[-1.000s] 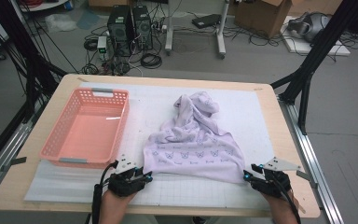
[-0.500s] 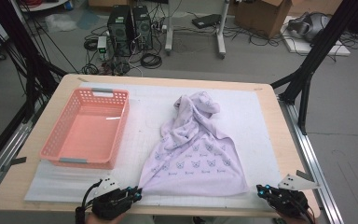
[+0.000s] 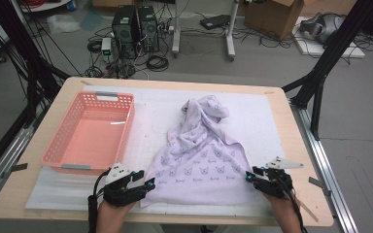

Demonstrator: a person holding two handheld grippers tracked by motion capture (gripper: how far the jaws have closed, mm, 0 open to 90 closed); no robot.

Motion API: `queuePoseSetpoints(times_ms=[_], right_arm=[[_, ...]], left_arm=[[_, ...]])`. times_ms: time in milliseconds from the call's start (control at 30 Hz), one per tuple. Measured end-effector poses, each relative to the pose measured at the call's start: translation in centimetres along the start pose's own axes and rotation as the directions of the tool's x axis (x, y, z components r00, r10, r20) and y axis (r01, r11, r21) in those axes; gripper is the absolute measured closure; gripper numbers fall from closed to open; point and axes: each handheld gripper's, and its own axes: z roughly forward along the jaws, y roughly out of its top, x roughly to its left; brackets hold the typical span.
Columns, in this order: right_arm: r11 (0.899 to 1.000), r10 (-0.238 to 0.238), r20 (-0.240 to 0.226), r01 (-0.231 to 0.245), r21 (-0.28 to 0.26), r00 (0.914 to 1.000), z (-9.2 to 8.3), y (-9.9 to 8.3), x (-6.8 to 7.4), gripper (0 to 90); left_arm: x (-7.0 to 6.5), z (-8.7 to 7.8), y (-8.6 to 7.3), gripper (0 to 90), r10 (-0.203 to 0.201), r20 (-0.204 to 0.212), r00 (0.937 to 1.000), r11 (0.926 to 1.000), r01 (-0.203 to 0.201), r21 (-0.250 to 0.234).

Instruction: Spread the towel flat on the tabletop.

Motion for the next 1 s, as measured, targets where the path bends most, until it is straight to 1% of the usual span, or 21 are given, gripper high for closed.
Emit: queuePoseSetpoints(times_ms=[33, 67, 133, 167, 233, 267, 333, 400, 467, 500, 533, 567, 600, 667, 733, 800, 833, 867, 933, 967, 1000], right_arm=[[1.000, -0.024, 0.004, 0.024, 0.007, 0.9997, 0.3, 0.0, 0.2, 80.1], [0.999, -0.045, -0.036, 0.045, 0.014, 0.9983, 0.1, 0.0, 0.2, 87.2], [0.996, -0.081, -0.016, 0.081, 0.044, 0.9966, -0.7, -0.1, 0.3, 88.1], [0.995, -0.078, -0.018, 0.079, 0.054, 0.9968, -1.3, -0.5, 0.3, 88.2], [0.994, -0.092, 0.000, 0.092, 0.060, 0.9958, -2.9, -1.5, 0.1, 88.3], [0.994, -0.086, 0.007, 0.085, 0.065, 0.9963, -3.7, -2.2, -0.1, 88.2], [0.997, -0.045, 0.005, 0.045, 0.063, 0.9990, -5.1, -3.4, -0.7, 88.2], [0.998, -0.024, -0.023, 0.025, 0.063, 0.9995, -5.9, -4.2, -1.1, 88.1], [0.998, -0.025, -0.040, 0.028, 0.051, 0.9989, -6.2, -4.2, -1.2, 83.4], [0.999, -0.023, -0.032, 0.024, 0.031, 0.9992, -6.1, -3.9, -1.2, 70.9], [1.000, -0.022, -0.024, 0.022, 0.011, 0.9995, -6.0, -3.7, -1.3, 67.7], [1.000, -0.009, -0.030, 0.009, -0.010, 0.9995, -5.9, -3.3, -1.3, 66.3], [0.999, -0.010, -0.028, 0.009, -0.032, 0.9995, -5.7, -2.8, -1.3, 62.9], [0.998, -0.023, -0.010, 0.022, -0.057, 0.9997, -5.0, -1.8, -1.5, 62.2], [0.995, -0.044, 0.009, 0.045, -0.085, 0.9990, -3.9, -0.6, -1.8, 61.6], [0.994, -0.066, 0.017, 0.068, -0.089, 0.9977, -2.3, 1.2, -2.2, 61.8], [0.993, -0.072, 0.020, 0.074, -0.087, 0.9972, -1.7, 1.9, -2.4, 62.0], [0.993, -0.078, 0.018, 0.079, -0.083, 0.9968, -0.8, 2.7, -2.5, 62.1], [0.994, -0.071, -0.023, 0.069, -0.081, 0.9972, 1.4, 4.5, -2.8, 62.6], [0.994, -0.074, -0.024, 0.072, -0.081, 0.9969, 2.2, 4.9, -2.9, 62.6], [0.995, -0.072, -0.019, 0.071, -0.065, 0.9972, 3.1, 5.5, -2.8, 62.5]], left_arm=[[0.1, 0.2, 0.2, 47.1, 0.003, 0.006, 1.0000, 1.0000, -0.003, 0.002], [0.2, 0.4, 0.3, 47.1, 0.007, 0.008, 0.9999, 1.0000, -0.007, 0.002], [0.5, 0.6, 0.5, 47.1, 0.006, 0.014, 0.9999, 1.0000, -0.006, 0.001], [0.7, 0.7, 0.7, 47.1, 0.008, 0.020, 0.9998, 1.0000, -0.008, 0.003], [1.0, 1.0, 1.0, 47.1, 0.008, 0.023, 0.9997, 1.0000, -0.008, 0.003], [1.1, 1.2, 1.1, 47.1, 0.007, 0.024, 0.9997, 1.0000, -0.007, 0.006], [1.4, 1.6, 1.4, 47.0, 0.008, 0.024, 0.9997, 0.9999, -0.008, 0.010], [1.6, 2.1, 1.8, 47.0, 0.006, 0.027, 0.9996, 0.9999, -0.007, 0.010], [1.7, 2.5, 2.1, 46.8, 0.009, 0.033, 0.9994, 0.9998, -0.010, 0.015], [1.8, 2.7, 2.1, 46.8, 0.010, 0.031, 0.9995, 0.9998, -0.011, 0.015], [1.8, 3.0, 2.2, 46.9, 0.007, 0.034, 0.9994, 0.9998, -0.007, 0.019], [1.9, 3.3, 2.3, 46.9, 0.006, 0.039, 0.9992, 0.9997, -0.007, 0.024], [1.9, 3.6, 2.3, 46.9, 0.008, 0.037, 0.9993, 0.9995, -0.009, 0.029], [2.1, 4.2, 2.6, 46.9, 0.000, 0.040, 0.9992, 0.9994, -0.001, 0.034], [2.2, 5.0, 3.2, 47.0, 0.005, 0.039, 0.9992, 0.9991, -0.007, 0.042], [2.2, 5.8, 3.8, 47.3, 0.021, 0.026, 0.9994, 0.9989, -0.022, 0.042], [2.3, 6.2, 4.1, 47.3, 0.013, 0.028, 0.9995, 0.9991, -0.014, 0.041], [2.3, 6.4, 4.3, 47.4, -0.001, 0.040, 0.9992, 0.9997, 0.000, 0.023], [2.3, 6.8, 4.6, 50.6, 0.001, 0.046, 0.9989, 0.9998, -0.002, 0.020], [2.3, 6.9, 4.7, 50.5, 0.006, 0.046, 0.9989, 0.9997, -0.007, 0.024], [2.3, 7.0, 4.8, 50.6, 0.004, 0.051, 0.9987, 0.9998, -0.005, 0.021]])
